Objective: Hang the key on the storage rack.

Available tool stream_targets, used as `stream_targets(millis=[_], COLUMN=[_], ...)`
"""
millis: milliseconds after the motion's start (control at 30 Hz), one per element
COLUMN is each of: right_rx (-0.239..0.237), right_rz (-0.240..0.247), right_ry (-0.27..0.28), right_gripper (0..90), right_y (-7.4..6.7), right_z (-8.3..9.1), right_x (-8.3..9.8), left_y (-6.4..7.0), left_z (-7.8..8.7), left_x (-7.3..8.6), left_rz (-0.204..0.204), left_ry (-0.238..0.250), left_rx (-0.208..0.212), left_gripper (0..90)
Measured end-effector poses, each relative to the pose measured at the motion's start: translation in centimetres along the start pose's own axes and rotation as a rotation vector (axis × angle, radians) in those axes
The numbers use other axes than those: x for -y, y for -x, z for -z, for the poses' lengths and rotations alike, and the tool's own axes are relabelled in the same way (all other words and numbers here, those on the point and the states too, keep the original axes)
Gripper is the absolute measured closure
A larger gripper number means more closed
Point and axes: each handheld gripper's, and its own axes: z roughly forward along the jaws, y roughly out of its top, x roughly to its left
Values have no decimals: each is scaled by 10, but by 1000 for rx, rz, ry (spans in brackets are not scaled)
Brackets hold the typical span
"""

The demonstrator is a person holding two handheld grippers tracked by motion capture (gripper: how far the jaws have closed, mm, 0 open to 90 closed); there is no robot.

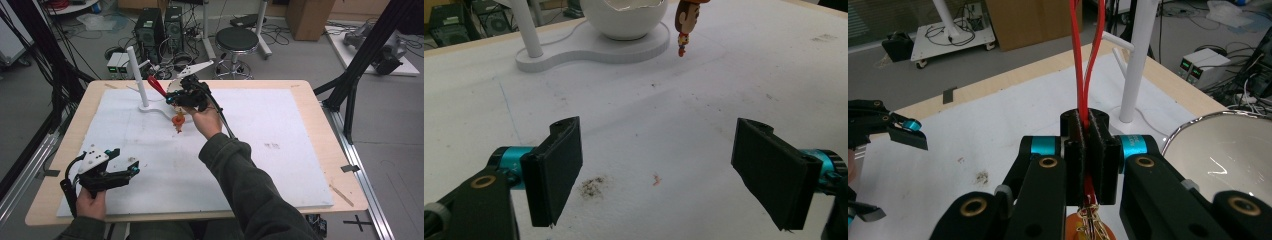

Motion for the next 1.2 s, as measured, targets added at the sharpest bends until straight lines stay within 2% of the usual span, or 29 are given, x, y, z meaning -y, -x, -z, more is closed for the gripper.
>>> stream_targets(millis=[233,533,800,933,1200], right_rx=[-4,-4,-3,3,7], right_rz=[4,-17,-10,9,7], right_ry=[-1,0,-6,-13,-21], right_gripper=[860,860,860,860,860], right_y=[0,2,2,1,2], right_z=[-7,-14,-22,-27,-39], right_x=[-6,-8,-15,-21,-28], left_y=[-1,-1,-2,-2,-2], left_z=[1,2,2,2,3], left_x=[0,0,1,1,1], left_rz=[-1,1,-3,0,4], left_ry=[3,5,2,5,6], left_rx=[-5,-7,-8,-7,-7], left_gripper=[209,209,209,209,210])
